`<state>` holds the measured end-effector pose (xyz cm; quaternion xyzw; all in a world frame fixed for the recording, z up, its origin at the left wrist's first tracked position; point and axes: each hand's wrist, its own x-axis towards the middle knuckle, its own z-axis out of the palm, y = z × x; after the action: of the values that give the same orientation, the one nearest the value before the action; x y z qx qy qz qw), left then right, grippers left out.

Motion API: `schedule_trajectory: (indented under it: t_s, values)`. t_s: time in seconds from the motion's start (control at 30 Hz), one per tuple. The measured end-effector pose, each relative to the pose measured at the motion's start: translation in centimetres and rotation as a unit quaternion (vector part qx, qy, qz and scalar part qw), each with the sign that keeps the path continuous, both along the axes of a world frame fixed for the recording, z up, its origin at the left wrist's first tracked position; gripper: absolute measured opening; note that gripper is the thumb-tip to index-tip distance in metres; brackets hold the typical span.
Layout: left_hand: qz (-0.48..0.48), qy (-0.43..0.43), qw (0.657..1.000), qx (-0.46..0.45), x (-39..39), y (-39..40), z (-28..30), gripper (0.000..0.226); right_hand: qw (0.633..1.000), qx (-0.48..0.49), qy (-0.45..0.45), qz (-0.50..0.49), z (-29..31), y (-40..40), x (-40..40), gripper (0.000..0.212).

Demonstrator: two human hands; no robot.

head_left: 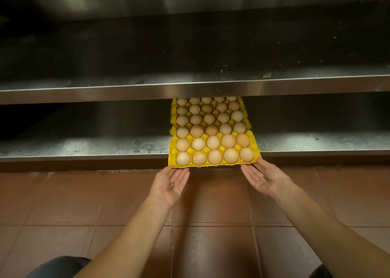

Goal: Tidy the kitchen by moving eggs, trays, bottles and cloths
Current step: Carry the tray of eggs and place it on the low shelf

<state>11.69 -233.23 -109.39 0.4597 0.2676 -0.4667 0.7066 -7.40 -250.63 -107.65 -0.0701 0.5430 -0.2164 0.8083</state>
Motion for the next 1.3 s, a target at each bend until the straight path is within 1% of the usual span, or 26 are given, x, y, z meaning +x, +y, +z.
schedule_trajectory:
  t_s: [0.07, 0.13, 0.3, 0.47, 0.63, 0.93, 1.1, 1.3]
  values:
    - [-0.004, -0.003, 1.000, 0.009, 0.1, -0.2, -0.2, 0.030, 1.000, -0.002, -0.001, -0.005, 0.0, 0.0, 0.0, 0.039]
    - [-0.008, -0.005, 1.000, 0.017, 0.2, -0.3, -0.2, 0.034, 1.000, -0.004, 0.000, -0.002, 0.0, -0.1, 0.2, 0.038]
    - [-0.003, -0.028, 0.999, 0.018, 1.3, -1.0, 0.5, 0.039, 0.999, -0.014, -0.008, 0.027, 0.3, -0.6, 0.7, 0.039]
    - [0.004, -0.053, 0.999, -0.006, 2.4, -1.9, 1.0, 0.028, 0.999, -0.035, -0.021, 0.022, 1.0, -1.1, 1.9, 0.038]
    - [0.044, -0.020, 0.998, -0.049, 2.5, -1.4, 1.5, 0.055, 0.999, -0.032, -0.041, -0.002, 1.1, -0.4, 2.2, 0.047]
    - [0.075, 0.009, 0.995, -0.070, 1.8, -0.7, 2.2, 0.066, 0.994, -0.013, -0.084, -0.071, 1.9, 0.9, 1.1, 0.067]
    - [0.083, 0.013, 0.993, -0.087, 1.9, -0.9, 2.2, 0.072, 0.992, -0.021, -0.100, -0.079, 1.8, 0.6, 1.1, 0.072]
    - [0.073, 0.007, 0.992, -0.104, 2.8, -1.8, 2.4, 0.078, 0.988, -0.027, -0.126, -0.080, 1.9, -0.8, 1.7, 0.072]
